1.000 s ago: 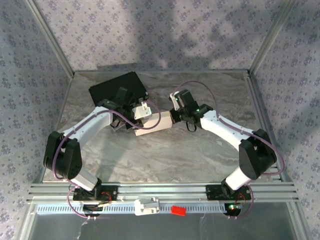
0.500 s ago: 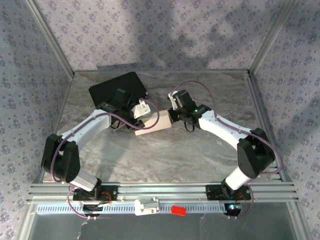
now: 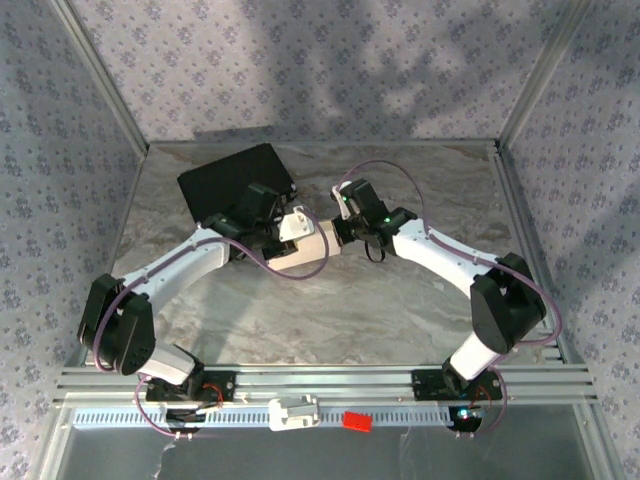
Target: Fold the paper box
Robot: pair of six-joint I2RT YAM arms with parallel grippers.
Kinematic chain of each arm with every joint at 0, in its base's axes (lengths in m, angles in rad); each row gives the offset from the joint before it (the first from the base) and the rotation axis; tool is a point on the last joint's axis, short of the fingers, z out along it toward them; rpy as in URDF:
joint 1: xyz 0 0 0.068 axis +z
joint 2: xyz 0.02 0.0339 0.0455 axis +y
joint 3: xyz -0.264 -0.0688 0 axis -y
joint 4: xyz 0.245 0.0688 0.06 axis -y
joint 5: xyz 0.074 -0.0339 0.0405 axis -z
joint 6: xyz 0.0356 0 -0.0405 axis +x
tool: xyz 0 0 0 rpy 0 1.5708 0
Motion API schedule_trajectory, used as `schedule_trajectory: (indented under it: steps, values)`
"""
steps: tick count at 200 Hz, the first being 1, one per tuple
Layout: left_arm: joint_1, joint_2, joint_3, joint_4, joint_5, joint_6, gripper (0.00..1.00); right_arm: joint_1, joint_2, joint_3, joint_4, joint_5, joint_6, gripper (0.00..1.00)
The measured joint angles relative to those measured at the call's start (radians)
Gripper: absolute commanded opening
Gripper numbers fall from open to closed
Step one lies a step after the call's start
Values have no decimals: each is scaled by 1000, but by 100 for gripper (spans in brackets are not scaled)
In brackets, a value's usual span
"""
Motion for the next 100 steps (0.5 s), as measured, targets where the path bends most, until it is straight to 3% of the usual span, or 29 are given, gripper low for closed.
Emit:
schedule_trajectory:
  steps: [100]
  values:
    - [-84,-12,-43,69,-146,25,29,-35,8,26,-40,-83,41,0]
